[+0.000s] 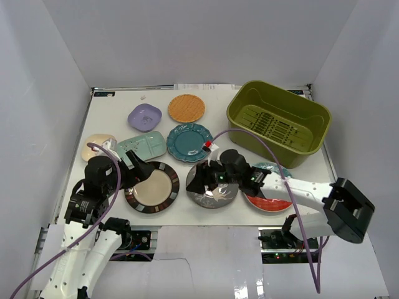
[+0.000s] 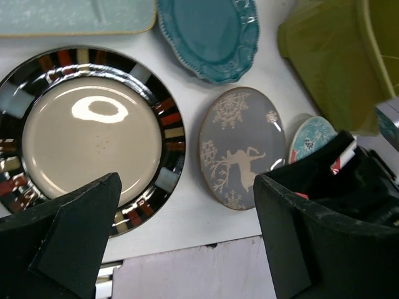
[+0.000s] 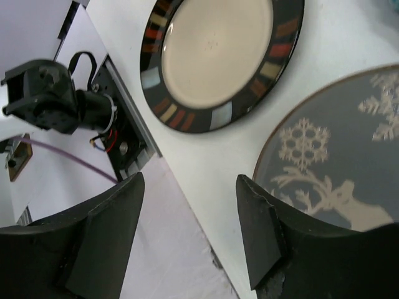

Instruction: Place the plates into the plastic bin on the countertop

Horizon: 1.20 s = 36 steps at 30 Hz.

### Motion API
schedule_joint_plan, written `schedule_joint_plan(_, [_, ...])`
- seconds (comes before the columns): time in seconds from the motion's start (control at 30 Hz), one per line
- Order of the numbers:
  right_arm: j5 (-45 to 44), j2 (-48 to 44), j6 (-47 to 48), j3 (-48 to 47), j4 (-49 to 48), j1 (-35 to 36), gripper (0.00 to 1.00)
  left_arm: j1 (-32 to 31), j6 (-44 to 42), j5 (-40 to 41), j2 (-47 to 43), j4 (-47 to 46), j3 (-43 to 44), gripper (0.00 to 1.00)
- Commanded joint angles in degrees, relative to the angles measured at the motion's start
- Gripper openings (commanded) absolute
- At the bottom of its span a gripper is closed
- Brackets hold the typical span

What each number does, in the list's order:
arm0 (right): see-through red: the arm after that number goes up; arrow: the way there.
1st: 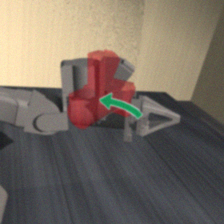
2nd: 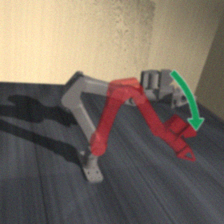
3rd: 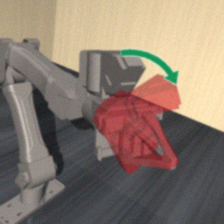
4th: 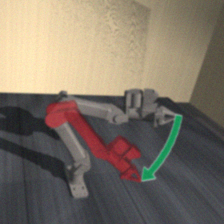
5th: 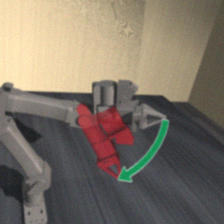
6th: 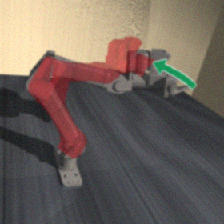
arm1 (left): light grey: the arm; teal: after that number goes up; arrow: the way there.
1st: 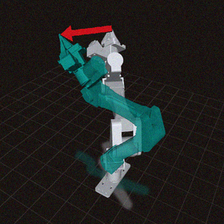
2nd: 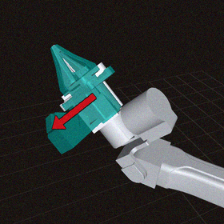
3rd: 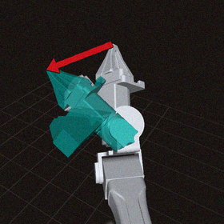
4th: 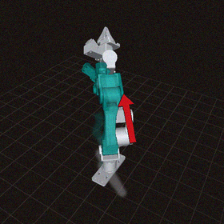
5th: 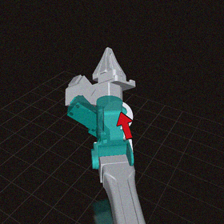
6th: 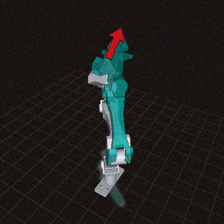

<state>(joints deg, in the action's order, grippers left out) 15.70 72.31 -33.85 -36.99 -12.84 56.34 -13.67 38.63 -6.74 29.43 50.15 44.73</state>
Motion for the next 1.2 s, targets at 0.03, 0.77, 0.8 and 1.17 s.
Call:
schedule_joint_plan(0.03, [-3.0,8.7,3.3,-8.6,-4.7,0.4,0.68,-0.1,-5.4,-6.7,-0.7,-9.4,1.4,0.98])
schedule_joint_plan(0.77, [-5.8,38.4,5.2,-29.6,0.8,0.4,0.70,-4.8,-11.6,-15.3,-14.2,-23.1,-9.0,0.98])
schedule_joint_plan(0.8, [-5.8,39.7,4.8,-30.1,0.5,0.4,0.69,-4.9,-11.6,-15.3,-14.7,-23.1,-9.0,0.98])
schedule_joint_plan(1.17, [0.4,43.6,-2.2,-25.4,-11.3,-1.8,0.59,-6.1,-11.6,-14.9,-15.8,-23.2,-9.1,0.98])
